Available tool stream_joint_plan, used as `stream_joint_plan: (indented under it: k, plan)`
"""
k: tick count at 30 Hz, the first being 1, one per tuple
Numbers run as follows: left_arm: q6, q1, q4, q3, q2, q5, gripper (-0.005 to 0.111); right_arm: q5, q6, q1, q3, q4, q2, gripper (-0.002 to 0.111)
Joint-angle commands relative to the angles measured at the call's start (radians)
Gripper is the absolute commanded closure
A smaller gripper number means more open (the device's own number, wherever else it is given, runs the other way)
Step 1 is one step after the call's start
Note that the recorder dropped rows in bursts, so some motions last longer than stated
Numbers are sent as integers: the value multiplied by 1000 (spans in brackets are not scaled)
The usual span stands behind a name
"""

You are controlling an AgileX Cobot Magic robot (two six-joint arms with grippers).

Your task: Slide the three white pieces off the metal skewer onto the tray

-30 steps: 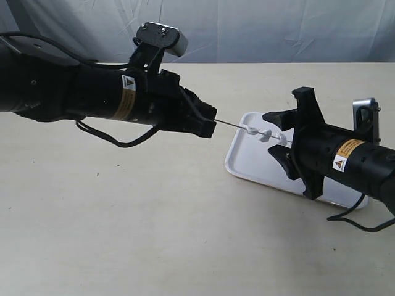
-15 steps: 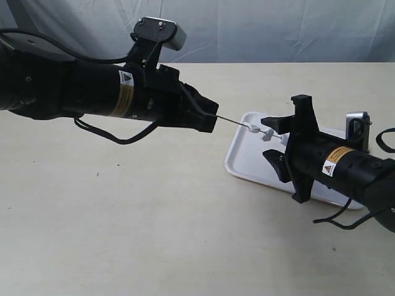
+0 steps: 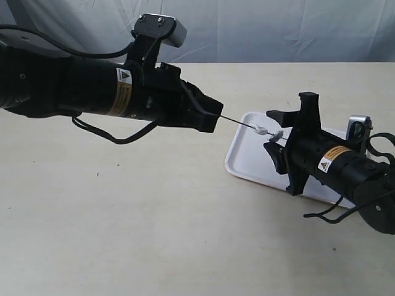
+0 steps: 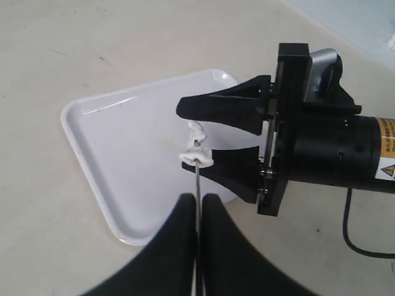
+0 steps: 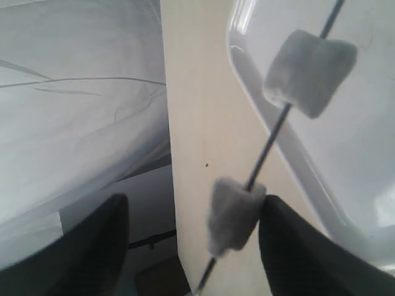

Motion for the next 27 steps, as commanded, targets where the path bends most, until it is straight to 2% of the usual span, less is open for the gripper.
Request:
stream_joint_plan:
  k: [1,6,13,15,19,27]
  plan:
    - [0,2,-3,4,-7,-6,107,-2,3,0,-44,-32,19,53]
    - [0,2,19,4,-7,14,107,2,3,0,-49,-35,19,71]
    - [0,2,23,4,-7,23,107,34,3,0,-49,-51,19,73]
    - [0,2,25,4,-7,27,107,34,3,0,-49,-61,19,81]
    - [0,2,25,4,-7,36,107,34,-5,0,-49,-78,15,108]
    - [0,2,32,4,-7,38,107,30,-73,0,-49,-81,15,109]
